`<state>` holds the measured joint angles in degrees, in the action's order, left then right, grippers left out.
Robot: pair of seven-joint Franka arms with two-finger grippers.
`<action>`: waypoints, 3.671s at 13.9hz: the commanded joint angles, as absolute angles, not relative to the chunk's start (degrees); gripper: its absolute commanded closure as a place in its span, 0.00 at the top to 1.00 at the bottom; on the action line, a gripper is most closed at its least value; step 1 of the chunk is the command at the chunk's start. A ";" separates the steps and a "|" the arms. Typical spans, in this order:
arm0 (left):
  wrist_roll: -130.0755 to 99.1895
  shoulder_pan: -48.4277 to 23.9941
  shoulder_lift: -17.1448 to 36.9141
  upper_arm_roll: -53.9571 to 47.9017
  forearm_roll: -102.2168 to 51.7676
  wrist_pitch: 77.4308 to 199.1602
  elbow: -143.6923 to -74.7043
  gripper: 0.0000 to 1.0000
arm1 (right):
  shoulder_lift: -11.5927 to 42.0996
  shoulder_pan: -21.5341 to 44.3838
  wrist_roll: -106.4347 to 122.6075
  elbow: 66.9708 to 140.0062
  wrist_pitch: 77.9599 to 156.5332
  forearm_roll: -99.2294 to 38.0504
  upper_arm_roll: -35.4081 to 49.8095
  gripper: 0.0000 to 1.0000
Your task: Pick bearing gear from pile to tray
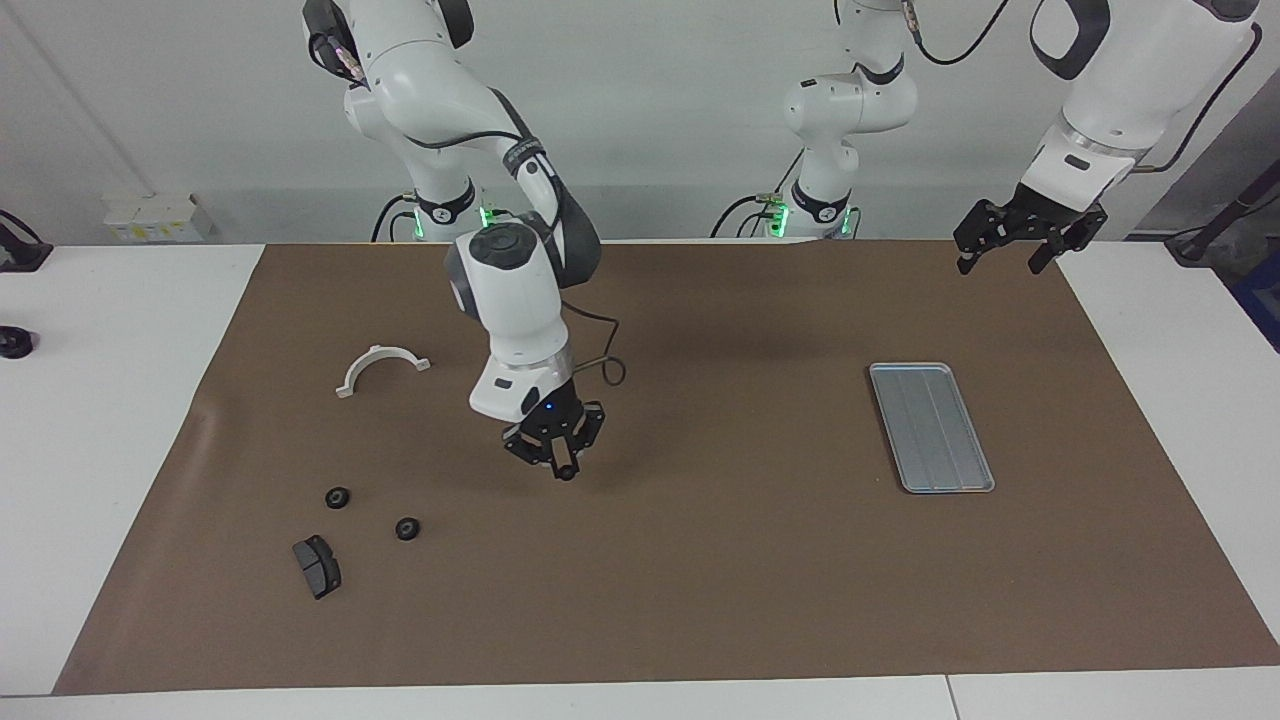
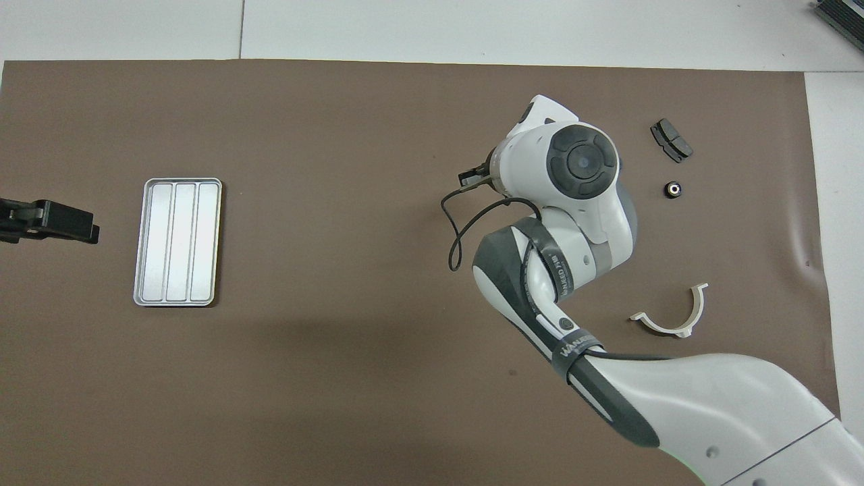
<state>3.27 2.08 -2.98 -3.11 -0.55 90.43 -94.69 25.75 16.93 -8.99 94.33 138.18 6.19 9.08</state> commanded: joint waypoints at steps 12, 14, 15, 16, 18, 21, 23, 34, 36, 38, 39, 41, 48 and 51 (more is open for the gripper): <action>-1.47 -1.39 2.70 -4.13 -0.53 111.07 -103.01 1.00 | 34.72 33.13 -25.66 91.76 145.73 15.56 8.88 0.68; -5.43 -3.33 5.26 -4.04 -0.44 114.86 -103.01 1.00 | 34.89 33.40 -28.63 89.75 142.75 15.47 8.88 0.79; -7.02 -3.95 6.14 -4.04 -0.44 115.83 -102.92 1.00 | 35.07 33.22 -28.91 87.65 140.56 15.56 8.88 0.79; -9.64 -5.09 6.67 -4.04 -0.44 116.88 -103.09 1.00 | 34.72 32.35 -28.74 86.58 138.36 15.47 8.88 0.79; -17.19 -8.69 7.82 -3.96 -0.44 121.62 -104.75 1.00 | 33.67 28.06 -28.21 85.43 136.50 15.38 8.87 0.79; -28.07 -13.16 11.05 -3.96 -0.18 128.39 -106.79 1.00 | 32.70 20.51 -25.06 85.34 135.27 14.85 8.96 0.79; -38.72 -18.87 15.19 -3.69 1.83 132.17 -106.70 1.00 | 32.61 13.75 -23.30 85.34 134.47 14.77 9.05 0.79; -57.66 -28.39 21.71 -3.78 6.33 139.92 -111.44 0.41 | 34.27 -3.51 -19.34 89.56 134.47 15.29 8.88 0.78; -58.27 -28.74 21.53 -3.78 6.33 139.92 -111.79 0.41 | 34.80 -3.78 -19.34 89.65 134.82 15.38 8.88 0.77; -58.27 -29.18 21.53 -3.78 6.33 140.10 -111.80 0.38 | 35.51 -3.69 -19.42 89.65 135.26 15.38 8.88 0.73; -58.27 -29.18 21.53 -3.78 6.42 140.10 -111.80 0.33 | 35.51 -3.34 -19.42 89.65 135.26 15.38 8.88 0.73; -58.27 -29.27 21.53 -3.78 6.33 140.10 -111.88 0.19 | 35.51 -2.99 -19.42 89.74 135.26 15.38 8.88 0.70; -55.65 -27.61 19.09 -3.52 6.42 132.92 -109.17 0.00 | 35.07 -2.72 -19.42 92.55 134.48 15.38 8.88 0.51; -42.85 -18.40 12.06 -3.87 6.07 126.85 -109.43 0.00 | 34.98 -2.64 -19.42 92.55 134.12 15.38 8.88 0.32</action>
